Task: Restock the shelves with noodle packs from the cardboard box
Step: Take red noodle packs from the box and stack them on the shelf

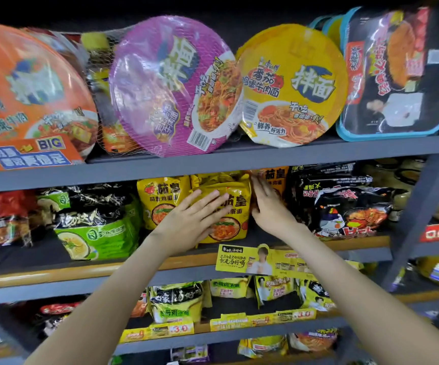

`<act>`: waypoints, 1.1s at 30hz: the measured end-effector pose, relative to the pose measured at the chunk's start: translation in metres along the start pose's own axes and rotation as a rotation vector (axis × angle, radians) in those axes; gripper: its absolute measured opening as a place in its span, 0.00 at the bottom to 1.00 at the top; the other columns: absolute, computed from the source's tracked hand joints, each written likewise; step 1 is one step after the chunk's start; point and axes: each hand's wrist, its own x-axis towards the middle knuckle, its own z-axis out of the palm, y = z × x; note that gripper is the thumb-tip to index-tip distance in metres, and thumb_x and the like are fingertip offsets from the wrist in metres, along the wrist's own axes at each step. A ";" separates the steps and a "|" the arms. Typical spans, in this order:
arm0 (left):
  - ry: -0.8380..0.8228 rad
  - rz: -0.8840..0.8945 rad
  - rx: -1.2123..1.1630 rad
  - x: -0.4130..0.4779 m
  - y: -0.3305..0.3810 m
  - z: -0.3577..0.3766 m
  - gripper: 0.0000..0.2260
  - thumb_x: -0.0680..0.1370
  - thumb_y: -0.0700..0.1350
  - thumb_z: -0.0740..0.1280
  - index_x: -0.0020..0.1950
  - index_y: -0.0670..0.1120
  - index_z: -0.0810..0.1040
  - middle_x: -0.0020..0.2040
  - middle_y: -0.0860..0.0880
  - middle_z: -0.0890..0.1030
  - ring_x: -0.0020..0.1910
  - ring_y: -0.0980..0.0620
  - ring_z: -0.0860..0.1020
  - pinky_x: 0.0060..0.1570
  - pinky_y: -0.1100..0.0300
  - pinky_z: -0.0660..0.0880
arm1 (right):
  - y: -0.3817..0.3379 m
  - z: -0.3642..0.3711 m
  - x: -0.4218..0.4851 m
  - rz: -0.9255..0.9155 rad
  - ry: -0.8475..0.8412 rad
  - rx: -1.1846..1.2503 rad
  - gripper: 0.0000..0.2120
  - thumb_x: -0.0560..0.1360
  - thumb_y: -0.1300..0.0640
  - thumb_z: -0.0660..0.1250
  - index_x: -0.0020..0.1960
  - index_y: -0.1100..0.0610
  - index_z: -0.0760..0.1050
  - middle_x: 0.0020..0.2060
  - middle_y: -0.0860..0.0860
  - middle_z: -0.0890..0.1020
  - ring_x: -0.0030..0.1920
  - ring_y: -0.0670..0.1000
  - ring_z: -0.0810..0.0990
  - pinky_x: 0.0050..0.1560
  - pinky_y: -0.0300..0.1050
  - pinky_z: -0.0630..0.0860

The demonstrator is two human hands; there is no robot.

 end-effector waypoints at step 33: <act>-0.269 -0.823 -0.837 -0.357 0.096 -0.061 0.15 0.75 0.47 0.56 0.46 0.41 0.79 0.38 0.44 0.79 0.36 0.42 0.79 0.23 0.59 0.70 | -0.278 0.258 -0.194 -0.252 -0.197 0.047 0.02 0.73 0.65 0.65 0.43 0.63 0.72 0.38 0.58 0.75 0.43 0.60 0.73 0.41 0.49 0.66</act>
